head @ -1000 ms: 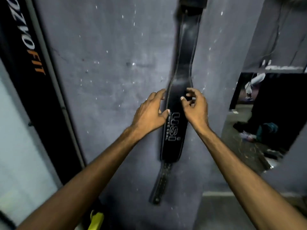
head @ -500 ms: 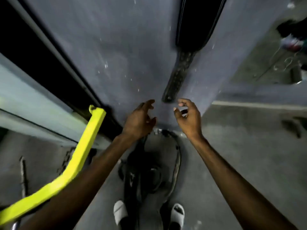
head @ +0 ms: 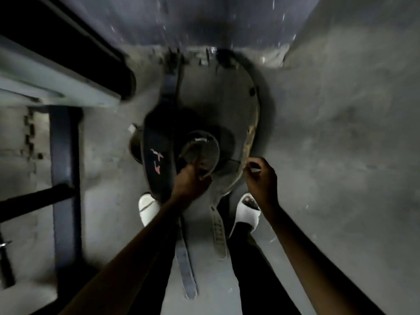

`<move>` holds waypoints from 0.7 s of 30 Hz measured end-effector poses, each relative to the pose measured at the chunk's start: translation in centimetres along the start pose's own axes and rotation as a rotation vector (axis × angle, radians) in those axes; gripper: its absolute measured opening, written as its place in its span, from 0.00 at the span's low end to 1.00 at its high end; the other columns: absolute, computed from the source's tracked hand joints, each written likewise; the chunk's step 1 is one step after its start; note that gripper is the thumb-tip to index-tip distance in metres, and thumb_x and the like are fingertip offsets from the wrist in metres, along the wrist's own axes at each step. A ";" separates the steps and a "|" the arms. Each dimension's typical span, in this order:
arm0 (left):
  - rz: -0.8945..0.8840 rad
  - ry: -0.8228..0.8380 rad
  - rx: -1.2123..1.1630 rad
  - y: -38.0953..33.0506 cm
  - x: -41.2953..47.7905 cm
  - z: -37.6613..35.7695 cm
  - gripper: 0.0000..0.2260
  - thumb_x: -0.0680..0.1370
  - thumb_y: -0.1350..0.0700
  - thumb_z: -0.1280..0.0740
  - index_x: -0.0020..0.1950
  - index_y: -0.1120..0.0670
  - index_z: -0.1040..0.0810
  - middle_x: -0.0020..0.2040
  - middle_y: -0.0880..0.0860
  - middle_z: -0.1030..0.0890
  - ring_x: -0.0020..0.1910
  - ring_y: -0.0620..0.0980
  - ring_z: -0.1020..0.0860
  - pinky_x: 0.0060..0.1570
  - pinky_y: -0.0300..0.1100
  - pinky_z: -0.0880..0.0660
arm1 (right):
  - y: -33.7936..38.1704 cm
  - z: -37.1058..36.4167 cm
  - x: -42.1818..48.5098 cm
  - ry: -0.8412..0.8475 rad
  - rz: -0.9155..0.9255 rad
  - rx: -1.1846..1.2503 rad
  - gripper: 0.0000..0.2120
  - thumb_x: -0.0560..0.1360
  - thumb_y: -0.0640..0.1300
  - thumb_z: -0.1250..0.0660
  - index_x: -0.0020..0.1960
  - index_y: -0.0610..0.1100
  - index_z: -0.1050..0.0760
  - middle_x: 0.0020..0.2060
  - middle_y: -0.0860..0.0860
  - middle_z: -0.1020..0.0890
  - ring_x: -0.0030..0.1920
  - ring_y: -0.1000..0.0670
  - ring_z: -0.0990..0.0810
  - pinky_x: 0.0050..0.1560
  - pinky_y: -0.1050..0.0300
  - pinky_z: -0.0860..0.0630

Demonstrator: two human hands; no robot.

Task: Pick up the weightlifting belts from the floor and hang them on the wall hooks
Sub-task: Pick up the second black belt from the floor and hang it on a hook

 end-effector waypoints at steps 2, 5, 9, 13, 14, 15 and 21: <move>0.031 0.080 0.002 3.1 2.6 -5.5 0.25 0.73 0.52 0.31 0.69 0.55 0.26 0.59 0.59 0.16 0.58 0.60 0.18 0.56 0.53 0.22 | -5.8 -2.1 1.4 0.013 -0.050 -0.022 0.10 0.77 0.38 0.30 0.58 0.38 0.20 0.52 0.45 0.15 0.49 0.50 0.18 0.42 0.80 0.32; 0.049 0.138 0.031 5.8 6.4 -12.4 0.26 0.71 0.48 0.30 0.68 0.56 0.25 0.57 0.58 0.16 0.56 0.57 0.18 0.55 0.49 0.23 | -12.8 -4.6 3.8 0.020 -0.137 -0.049 0.07 0.77 0.36 0.31 0.55 0.38 0.19 0.50 0.43 0.15 0.51 0.45 0.17 0.41 0.79 0.31; 0.037 0.131 0.197 8.2 10.8 -21.2 0.27 0.69 0.40 0.27 0.64 0.52 0.22 0.58 0.56 0.17 0.57 0.57 0.19 0.55 0.49 0.22 | -19.5 -7.0 7.1 0.061 -0.174 -0.041 0.09 0.77 0.35 0.32 0.57 0.37 0.20 0.52 0.42 0.15 0.52 0.43 0.17 0.49 0.59 0.20; -0.059 0.078 0.330 9.6 14.1 -27.2 0.30 0.72 0.35 0.44 0.62 0.54 0.20 0.54 0.59 0.16 0.53 0.61 0.18 0.50 0.49 0.22 | -22.6 -7.9 9.6 0.100 -0.184 -0.028 0.11 0.78 0.36 0.33 0.59 0.36 0.20 0.52 0.40 0.15 0.49 0.46 0.17 0.48 0.58 0.20; -0.044 0.074 0.332 10.1 14.7 -27.8 0.30 0.73 0.38 0.49 0.60 0.55 0.20 0.53 0.60 0.17 0.52 0.61 0.19 0.50 0.50 0.23 | -22.8 -7.8 10.0 0.090 -0.184 -0.001 0.10 0.78 0.37 0.32 0.59 0.36 0.20 0.52 0.39 0.15 0.48 0.46 0.17 0.51 0.52 0.19; -0.026 0.090 0.336 9.8 14.7 -27.5 0.28 0.75 0.41 0.50 0.59 0.56 0.20 0.53 0.60 0.17 0.53 0.62 0.19 0.52 0.51 0.23 | -22.9 -7.5 10.2 0.082 -0.195 0.029 0.10 0.78 0.37 0.32 0.58 0.36 0.20 0.52 0.39 0.15 0.48 0.46 0.17 0.53 0.47 0.18; 0.004 0.025 0.405 4.2 9.5 -19.0 0.16 0.77 0.45 0.34 0.61 0.52 0.19 0.58 0.57 0.17 0.58 0.61 0.19 0.54 0.49 0.24 | -19.3 -3.9 8.1 0.052 -0.250 0.119 0.13 0.78 0.44 0.30 0.58 0.37 0.21 0.54 0.39 0.15 0.56 0.39 0.16 0.59 0.38 0.20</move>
Point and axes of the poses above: each hand's wrist, its own x-axis towards the middle knuckle, its own z-axis out of the back of the hand, y = z × x, the point moved 2 cm from there along x, towards the middle knuckle
